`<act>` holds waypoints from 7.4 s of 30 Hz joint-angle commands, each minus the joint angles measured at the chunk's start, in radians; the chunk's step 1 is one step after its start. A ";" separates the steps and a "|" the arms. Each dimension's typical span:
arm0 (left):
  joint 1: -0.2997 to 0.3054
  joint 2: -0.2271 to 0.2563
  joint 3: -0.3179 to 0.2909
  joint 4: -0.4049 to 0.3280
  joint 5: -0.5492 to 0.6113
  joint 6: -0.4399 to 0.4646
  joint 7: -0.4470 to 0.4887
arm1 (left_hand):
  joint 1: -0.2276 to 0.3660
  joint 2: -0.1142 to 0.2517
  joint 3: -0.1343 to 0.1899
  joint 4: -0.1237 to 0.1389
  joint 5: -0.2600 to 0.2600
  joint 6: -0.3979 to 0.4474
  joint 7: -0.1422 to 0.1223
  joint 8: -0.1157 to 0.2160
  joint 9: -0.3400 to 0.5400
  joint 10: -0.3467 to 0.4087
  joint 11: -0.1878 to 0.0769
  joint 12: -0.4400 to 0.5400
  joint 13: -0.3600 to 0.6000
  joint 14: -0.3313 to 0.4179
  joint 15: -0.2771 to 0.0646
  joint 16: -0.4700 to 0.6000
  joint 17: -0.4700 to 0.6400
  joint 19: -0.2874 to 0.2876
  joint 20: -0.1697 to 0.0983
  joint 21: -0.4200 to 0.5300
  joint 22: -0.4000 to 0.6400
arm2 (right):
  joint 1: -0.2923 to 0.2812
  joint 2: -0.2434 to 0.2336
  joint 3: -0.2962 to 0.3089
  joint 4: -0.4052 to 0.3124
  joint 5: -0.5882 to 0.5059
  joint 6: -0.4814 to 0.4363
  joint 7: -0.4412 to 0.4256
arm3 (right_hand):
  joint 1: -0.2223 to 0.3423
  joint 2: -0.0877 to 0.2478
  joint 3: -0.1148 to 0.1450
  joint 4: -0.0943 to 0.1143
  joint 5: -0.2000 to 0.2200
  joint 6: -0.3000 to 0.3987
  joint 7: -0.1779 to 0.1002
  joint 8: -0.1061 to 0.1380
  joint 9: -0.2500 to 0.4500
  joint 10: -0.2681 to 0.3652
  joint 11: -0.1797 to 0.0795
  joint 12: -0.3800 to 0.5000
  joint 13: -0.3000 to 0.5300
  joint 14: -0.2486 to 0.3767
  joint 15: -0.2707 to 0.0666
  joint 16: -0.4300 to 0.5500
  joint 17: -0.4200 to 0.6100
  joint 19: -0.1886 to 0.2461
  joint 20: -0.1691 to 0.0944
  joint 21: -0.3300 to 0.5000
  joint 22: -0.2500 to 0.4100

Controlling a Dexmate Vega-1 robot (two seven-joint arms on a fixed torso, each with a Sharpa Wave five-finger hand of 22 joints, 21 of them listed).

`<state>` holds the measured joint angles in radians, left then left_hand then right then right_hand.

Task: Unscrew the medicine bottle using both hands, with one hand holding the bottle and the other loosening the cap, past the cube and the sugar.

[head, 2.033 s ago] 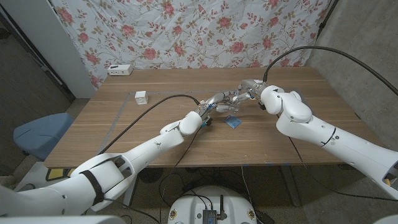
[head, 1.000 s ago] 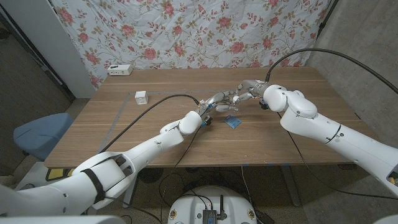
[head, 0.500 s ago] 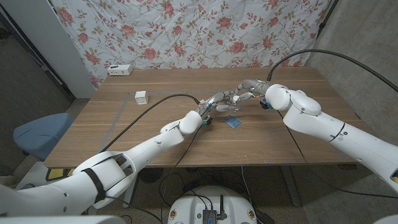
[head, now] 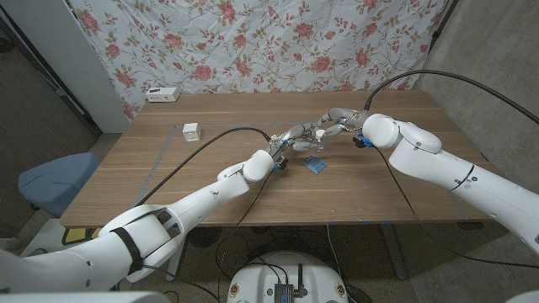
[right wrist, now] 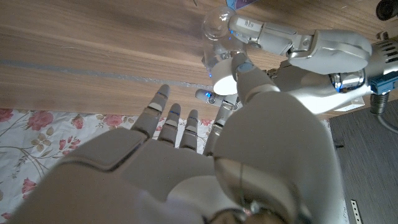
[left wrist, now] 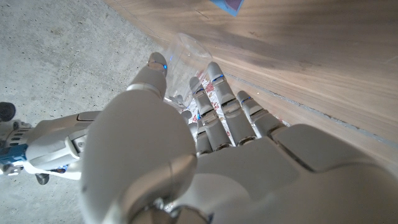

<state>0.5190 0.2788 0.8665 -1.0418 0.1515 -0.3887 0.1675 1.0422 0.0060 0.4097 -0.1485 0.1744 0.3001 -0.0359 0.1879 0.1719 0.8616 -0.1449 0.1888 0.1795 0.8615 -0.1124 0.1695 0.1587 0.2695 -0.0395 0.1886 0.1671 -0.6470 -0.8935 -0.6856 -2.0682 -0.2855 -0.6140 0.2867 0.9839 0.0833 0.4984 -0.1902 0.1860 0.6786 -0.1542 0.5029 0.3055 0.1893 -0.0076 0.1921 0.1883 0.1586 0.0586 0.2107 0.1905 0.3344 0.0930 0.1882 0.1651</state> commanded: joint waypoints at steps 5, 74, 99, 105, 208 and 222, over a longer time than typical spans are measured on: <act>0.001 -0.003 0.001 0.006 0.001 -0.002 0.005 | -0.002 0.008 0.010 0.004 0.004 0.005 0.000 -0.002 0.004 0.023 -0.012 0.004 0.004 0.013 -0.097 0.002 0.001 0.008 -0.132 -0.002 0.000 | 0.006 -0.018 0.014 0.015 0.090 0.038 -0.013 | 0.053 0.011 0.023 -0.001 0.012 0.049 -0.056 -0.003 -0.008 -0.005 -0.020 -0.003 0.003 -0.006 -0.014 -0.006 0.003 -0.001 -0.015 -0.002 0.003; -0.010 -0.009 0.009 0.029 0.007 -0.024 0.007 | -0.016 0.001 0.033 0.000 0.004 -0.004 -0.018 -0.005 0.004 0.025 -0.013 0.004 0.005 0.015 -0.098 0.001 0.001 0.010 -0.130 -0.002 0.000 | 0.056 -0.060 -0.023 -0.039 0.143 -0.065 0.009 | -0.114 -0.112 -0.137 0.095 -0.013 -0.228 0.061 -0.219 -0.076 -0.126 0.061 0.000 0.006 -0.093 0.067 -0.013 0.006 -0.065 0.041 0.000 0.004; -0.001 -0.007 0.007 0.016 0.011 -0.021 0.011 | -0.018 -0.002 0.039 -0.002 0.003 -0.002 -0.019 -0.003 0.004 0.027 -0.012 0.005 0.005 0.018 -0.099 0.002 0.002 0.009 -0.132 -0.002 0.000 | 0.119 -0.066 -0.119 -0.078 0.019 -0.186 0.061 | -0.245 -0.130 -0.193 0.138 -0.011 -0.219 0.118 -0.222 -0.068 -0.132 0.081 0.001 0.006 -0.099 0.098 -0.011 0.008 -0.069 0.063 -0.002 0.005; -0.003 -0.009 0.008 0.019 0.012 -0.022 0.010 | -0.019 -0.002 0.040 -0.001 0.003 -0.002 -0.019 -0.003 0.004 0.027 -0.011 0.005 0.005 0.018 -0.098 0.003 0.002 0.009 -0.131 -0.002 0.000 | 0.132 -0.063 -0.136 -0.078 -0.010 -0.200 0.079 | -0.265 -0.133 -0.200 0.142 -0.008 -0.216 0.127 -0.220 -0.064 -0.135 0.081 0.001 0.007 -0.104 0.109 -0.012 0.008 -0.092 0.077 -0.008 0.005; -0.021 -0.024 0.016 0.057 0.000 -0.045 -0.015 | -0.041 -0.004 0.061 0.003 0.002 0.002 -0.019 -0.002 0.004 0.027 -0.013 0.004 0.006 0.021 -0.095 0.003 0.002 0.010 -0.132 -0.002 0.000 | 0.077 -0.009 -0.127 -0.061 -0.094 -0.223 -0.005 | -0.052 -0.033 -0.085 0.015 0.009 0.061 0.012 -0.035 0.000 -0.014 0.032 0.006 0.007 0.006 0.027 0.010 0.008 -0.013 0.002 0.008 0.006; -0.007 -0.015 0.014 0.031 -0.001 -0.031 -0.016 | -0.044 -0.005 0.064 0.003 0.003 0.002 -0.020 -0.002 0.004 0.027 -0.013 0.004 0.006 0.022 -0.094 0.003 0.002 0.010 -0.131 -0.002 0.000 | 0.048 -0.018 -0.096 -0.070 -0.056 -0.199 -0.038 | -0.005 -0.001 -0.062 0.013 0.015 0.076 -0.024 -0.029 -0.006 -0.005 -0.003 0.006 0.006 0.007 0.007 0.008 0.008 -0.014 -0.009 0.006 0.006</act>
<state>0.5018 0.2579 0.8818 -0.9932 0.1503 -0.4314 0.1522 1.0051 0.0002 0.4549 -0.1584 0.1708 0.3018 -0.0519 0.1878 0.1745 0.8613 -0.1447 0.1881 0.1836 0.8721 -0.1124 0.1696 0.1588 0.2695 -0.0395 0.1886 0.1671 -0.5810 -0.9057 -0.8014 -2.1314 -0.3664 -0.8277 0.2687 0.9522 0.0571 0.4281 -0.1781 0.1976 0.7125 -0.1310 0.4627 0.2981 0.1804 0.0013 0.1996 0.1929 0.1641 0.0745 0.2188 0.1930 0.3198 0.0935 0.1961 0.1674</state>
